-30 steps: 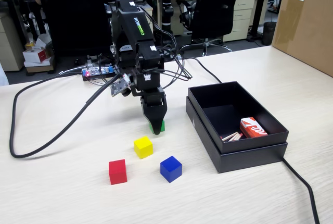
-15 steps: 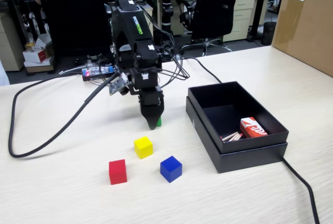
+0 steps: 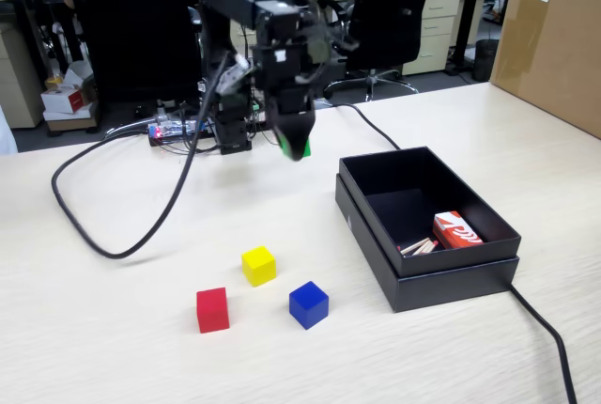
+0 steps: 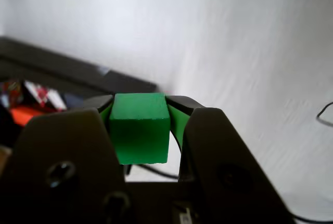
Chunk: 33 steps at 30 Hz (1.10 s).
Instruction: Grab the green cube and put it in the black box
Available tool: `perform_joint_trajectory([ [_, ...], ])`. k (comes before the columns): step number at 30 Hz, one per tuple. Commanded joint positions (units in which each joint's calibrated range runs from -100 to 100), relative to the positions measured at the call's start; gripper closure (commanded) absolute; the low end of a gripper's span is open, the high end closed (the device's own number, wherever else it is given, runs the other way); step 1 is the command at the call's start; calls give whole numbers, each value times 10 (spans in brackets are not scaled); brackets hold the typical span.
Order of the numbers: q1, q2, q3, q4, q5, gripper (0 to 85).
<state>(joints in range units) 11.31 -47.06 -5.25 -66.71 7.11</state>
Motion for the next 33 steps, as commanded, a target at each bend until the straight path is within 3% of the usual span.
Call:
perform_joint_trajectory([
  [1, 28, -13, 101, -2, 19, 741],
  [11, 55, 265, 319, 3, 48, 739],
  [33, 49, 535, 344, 57, 72, 738],
])
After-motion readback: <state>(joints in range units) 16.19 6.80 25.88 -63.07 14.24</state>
